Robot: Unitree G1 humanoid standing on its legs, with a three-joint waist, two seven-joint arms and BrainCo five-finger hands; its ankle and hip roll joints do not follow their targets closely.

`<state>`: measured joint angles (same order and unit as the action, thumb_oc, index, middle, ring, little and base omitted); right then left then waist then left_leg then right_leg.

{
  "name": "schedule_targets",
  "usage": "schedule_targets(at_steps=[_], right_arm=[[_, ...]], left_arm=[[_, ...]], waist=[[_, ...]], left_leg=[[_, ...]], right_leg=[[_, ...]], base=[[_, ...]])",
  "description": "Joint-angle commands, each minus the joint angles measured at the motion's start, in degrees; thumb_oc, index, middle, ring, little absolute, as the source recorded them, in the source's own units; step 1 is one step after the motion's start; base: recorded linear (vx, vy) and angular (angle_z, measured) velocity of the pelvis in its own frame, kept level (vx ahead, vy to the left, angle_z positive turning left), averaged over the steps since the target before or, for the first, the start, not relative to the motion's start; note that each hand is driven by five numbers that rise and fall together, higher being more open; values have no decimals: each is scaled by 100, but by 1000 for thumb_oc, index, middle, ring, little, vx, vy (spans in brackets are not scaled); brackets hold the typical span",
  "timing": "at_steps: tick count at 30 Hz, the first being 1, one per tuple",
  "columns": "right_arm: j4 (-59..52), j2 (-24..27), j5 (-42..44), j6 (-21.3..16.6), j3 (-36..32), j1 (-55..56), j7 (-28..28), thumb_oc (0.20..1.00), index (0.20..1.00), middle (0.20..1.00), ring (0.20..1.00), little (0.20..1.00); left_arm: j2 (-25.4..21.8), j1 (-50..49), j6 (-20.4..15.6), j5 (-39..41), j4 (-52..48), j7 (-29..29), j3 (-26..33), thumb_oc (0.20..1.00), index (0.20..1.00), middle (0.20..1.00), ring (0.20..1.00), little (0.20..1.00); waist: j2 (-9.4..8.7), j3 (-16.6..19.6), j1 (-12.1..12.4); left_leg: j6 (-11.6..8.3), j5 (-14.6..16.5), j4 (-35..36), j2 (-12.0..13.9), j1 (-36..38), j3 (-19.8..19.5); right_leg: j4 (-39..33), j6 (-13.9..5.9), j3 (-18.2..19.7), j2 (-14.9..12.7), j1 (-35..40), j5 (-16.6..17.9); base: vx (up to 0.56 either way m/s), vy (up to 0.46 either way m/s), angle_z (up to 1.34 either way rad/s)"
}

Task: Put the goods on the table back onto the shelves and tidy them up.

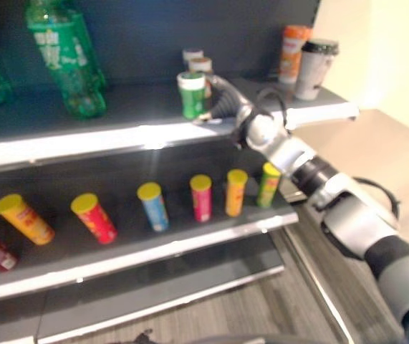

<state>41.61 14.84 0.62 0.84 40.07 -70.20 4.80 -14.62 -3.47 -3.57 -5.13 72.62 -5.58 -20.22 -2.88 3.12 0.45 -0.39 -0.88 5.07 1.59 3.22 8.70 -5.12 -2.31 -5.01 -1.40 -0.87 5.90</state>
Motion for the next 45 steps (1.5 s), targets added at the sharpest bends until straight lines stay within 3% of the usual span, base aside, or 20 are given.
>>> schedule_targets(at_steps=[1,13,25,29,30,32,35,37,38,39,40,43,45], right_arm=[[700,-184,-242,-92,153,-671,53,1000,1000,1000,1000,1000],[117,344,-30,-143,1,-697,150,1000,1000,1000,1000,1000],[-1773,1521,403,-338,-336,-332,174,1000,1000,1000,1000,1000],[-2900,2388,667,-530,-558,42,80,1000,1000,1000,1000,1000],[-2925,2404,668,-518,-574,63,75,1000,1000,1000,1000,1000],[-4070,3181,902,-699,-967,789,-70,1000,1000,1000,1000,1000],[-4821,3651,1077,-808,-1444,1566,-193,1000,1000,1000,1000,1000],[-5394,4001,1245,-938,-2021,2462,-266,1000,1000,1000,1000,1000],[-5849,4305,1363,-1054,-2693,3434,-387,1000,1000,1000,1000,1000],[-5902,4311,1364,-1040,-2790,3543,-400,1000,1000,1000,1000,1000],[-6259,4502,1520,-1150,-3452,4516,-541,1000,1000,1000,1000,1000],[-6559,4605,1739,-1250,-4020,5469,-757,1000,1000,1000,1000,1000],[-6814,4627,2169,-1317,-4198,6420,-1245,1000,1000,1000,1000,1000]], left_arm=[[-259,454,-30,118,335,-84,-130,1000,1000,1000,1000,1000],[-276,437,-9,117,386,-86,3,1000,1000,1000,1000,1000],[-237,459,62,171,424,-94,361,1000,1000,1000,1000,1000],[-201,441,78,211,412,-91,563,1000,1000,1000,1000,1000],[-203,442,79,211,413,-92,553,1000,1000,1000,1000,1000],[-121,395,90,226,435,-51,709,1000,1000,1000,1000,1000],[-65,351,101,230,450,-11,786,1000,1000,1000,1000,1000],[53,281,93,257,453,59,901,1000,1000,1000,1000,1000],[141,229,73,253,435,126,967,1000,1000,1000,1000,1000],[122,226,73,253,434,126,930,1000,1000,1000,1000,1000],[175,189,55,258,416,174,959,1000,1000,1000,1000,1000],[184,164,19,238,389,209,1007,1000,1000,1000,1000,1000],[180,121,-52,182,363,305,995,1000,1000,1000,1000,1000]], waist=[[-166,-156,163],[-150,-177,71],[-109,-159,-142],[-90,-159,-278],[-92,-158,-269],[-60,-170,-390],[-56,-174,-442],[-33,-183,-538],[-21,-184,-627],[-39,-175,-595],[-40,-173,-665],[-43,-176,-724],[-52,-186,-756]], left_leg=[[-87,473,-7,-11,145,-231],[-97,483,-7,2,141,-164],[-126,527,-7,43,208,103],[-142,536,-7,56,222,175],[-142,536,-7,57,224,175],[-144,557,-7,71,241,228],[-146,573,-7,78,255,257],[-145,590,-7,91,264,293],[-145,603,-7,106,274,319],[-145,603,-7,106,273,317],[-145,610,-7,121,274,337],[-146,611,-7,128,270,362],[-158,609,-7,144,275,395]], right_leg=[[12,-315,437,-267,534,-503],[12,-321,500,-257,502,-504],[12,-335,665,-201,470,-541],[12,-343,707,-180,454,-549],[12,-343,707,-179,455,-549],[12,-355,738,-172,448,-552],[12,-368,749,-167,444,-545],[12,-383,768,-165,426,-534],[12,-400,784,-161,404,-522],[12,-400,782,-161,404,-522],[12,-409,790,-156,377,-511],[12,-419,811,-147,350,-500],[12,-425,815,-146,342,-498]], base=[[0,0,0],[0,0,0],[5,-2,-13],[-3,5,-4],[1,16,-11],[6,13,-12],[5,11,-8],[0,0,0],[0,0,0],[8,-8,-6],[2,-6,-6],[-1,-9,-17],[-6,-18,-10]])
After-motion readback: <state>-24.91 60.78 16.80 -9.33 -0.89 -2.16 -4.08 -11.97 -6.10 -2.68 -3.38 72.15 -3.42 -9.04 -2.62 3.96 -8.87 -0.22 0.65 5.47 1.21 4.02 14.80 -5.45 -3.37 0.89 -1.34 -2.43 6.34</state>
